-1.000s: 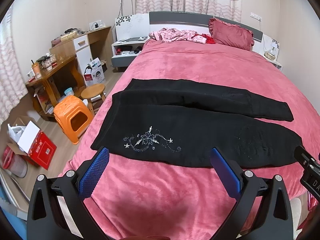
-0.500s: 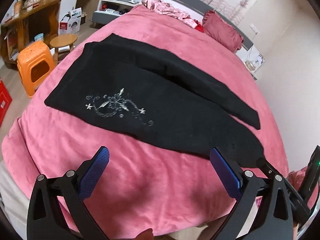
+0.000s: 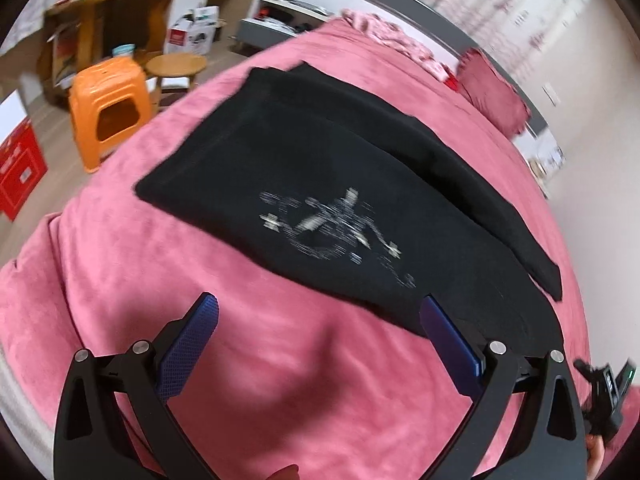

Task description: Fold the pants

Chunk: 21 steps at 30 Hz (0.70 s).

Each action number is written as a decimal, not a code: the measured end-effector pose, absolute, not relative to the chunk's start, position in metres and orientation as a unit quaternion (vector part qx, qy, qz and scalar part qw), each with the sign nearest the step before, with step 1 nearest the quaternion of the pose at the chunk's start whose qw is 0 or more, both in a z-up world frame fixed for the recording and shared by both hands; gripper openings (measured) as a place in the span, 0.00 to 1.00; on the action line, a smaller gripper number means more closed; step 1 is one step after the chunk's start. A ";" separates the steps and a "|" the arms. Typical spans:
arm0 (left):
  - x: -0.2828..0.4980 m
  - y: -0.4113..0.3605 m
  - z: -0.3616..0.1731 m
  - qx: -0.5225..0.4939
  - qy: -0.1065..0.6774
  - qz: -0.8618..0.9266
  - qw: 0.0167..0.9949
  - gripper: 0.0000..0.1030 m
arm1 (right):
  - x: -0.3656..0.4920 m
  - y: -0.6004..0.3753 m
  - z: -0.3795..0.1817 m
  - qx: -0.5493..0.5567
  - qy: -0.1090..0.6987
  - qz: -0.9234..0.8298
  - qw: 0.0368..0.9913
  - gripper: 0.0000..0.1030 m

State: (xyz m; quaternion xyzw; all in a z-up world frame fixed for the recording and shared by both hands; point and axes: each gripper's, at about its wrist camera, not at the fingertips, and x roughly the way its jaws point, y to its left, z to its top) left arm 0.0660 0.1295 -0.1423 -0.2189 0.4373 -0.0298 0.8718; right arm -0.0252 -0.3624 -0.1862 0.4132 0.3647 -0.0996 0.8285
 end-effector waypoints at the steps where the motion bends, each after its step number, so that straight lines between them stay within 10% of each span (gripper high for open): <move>1: 0.066 0.135 -0.144 -0.226 0.432 -0.026 0.873 0.97 | -0.028 -0.371 -0.190 0.430 0.357 -0.097 0.824 0.87; 21: 0.079 0.182 -0.194 -0.344 0.419 -0.056 0.838 0.97 | -0.043 -0.466 -0.238 0.541 0.227 -0.118 0.802 0.48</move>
